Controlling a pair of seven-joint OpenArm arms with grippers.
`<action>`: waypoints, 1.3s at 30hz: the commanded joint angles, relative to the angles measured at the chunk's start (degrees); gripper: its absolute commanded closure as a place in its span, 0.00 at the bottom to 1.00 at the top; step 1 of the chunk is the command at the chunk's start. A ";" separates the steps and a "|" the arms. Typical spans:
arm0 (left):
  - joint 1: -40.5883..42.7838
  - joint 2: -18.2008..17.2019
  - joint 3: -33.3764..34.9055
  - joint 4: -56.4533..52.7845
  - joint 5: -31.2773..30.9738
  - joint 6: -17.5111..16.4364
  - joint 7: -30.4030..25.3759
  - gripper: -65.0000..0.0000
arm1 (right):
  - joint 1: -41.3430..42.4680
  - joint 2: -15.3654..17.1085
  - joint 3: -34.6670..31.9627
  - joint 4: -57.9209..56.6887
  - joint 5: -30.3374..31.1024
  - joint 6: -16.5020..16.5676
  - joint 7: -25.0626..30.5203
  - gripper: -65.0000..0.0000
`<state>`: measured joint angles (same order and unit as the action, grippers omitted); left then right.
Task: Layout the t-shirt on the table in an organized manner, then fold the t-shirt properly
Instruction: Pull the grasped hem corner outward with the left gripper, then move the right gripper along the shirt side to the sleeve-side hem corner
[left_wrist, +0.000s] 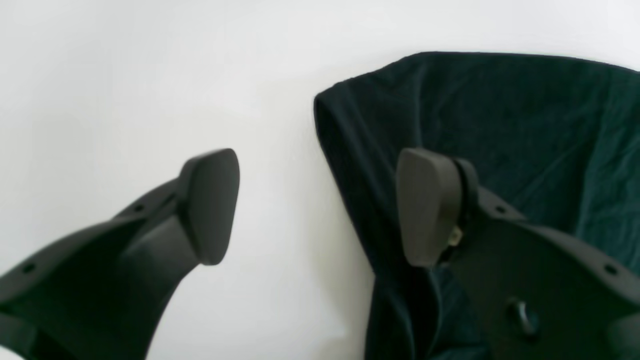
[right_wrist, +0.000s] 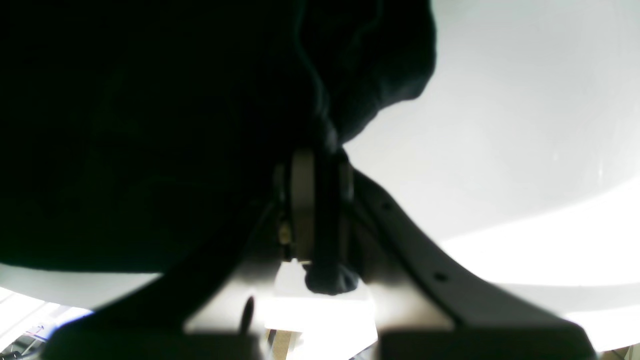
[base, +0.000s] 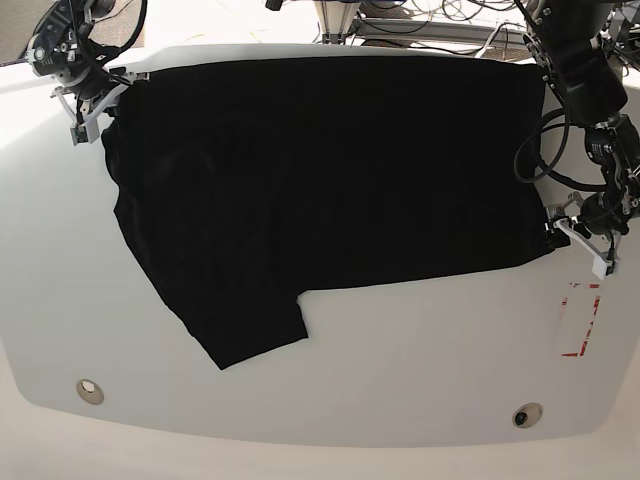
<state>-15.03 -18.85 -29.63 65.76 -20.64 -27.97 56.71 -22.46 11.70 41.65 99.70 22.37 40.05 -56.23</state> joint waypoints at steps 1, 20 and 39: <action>-2.07 -0.80 0.04 -2.15 -1.03 -0.21 -2.33 0.28 | 0.61 0.91 0.51 1.27 0.79 -0.05 0.62 0.88; -7.08 1.23 0.04 -12.00 -0.76 -0.21 -4.71 0.29 | 0.96 1.09 0.42 4.43 0.79 -0.05 0.62 0.58; -6.73 2.72 0.31 -12.35 -0.67 -0.21 -7.43 0.82 | 4.13 2.41 0.68 10.41 0.27 -0.05 0.62 0.65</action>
<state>-20.80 -15.18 -29.21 52.56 -21.32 -28.12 49.41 -20.45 12.23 41.80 108.44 22.26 40.03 -57.01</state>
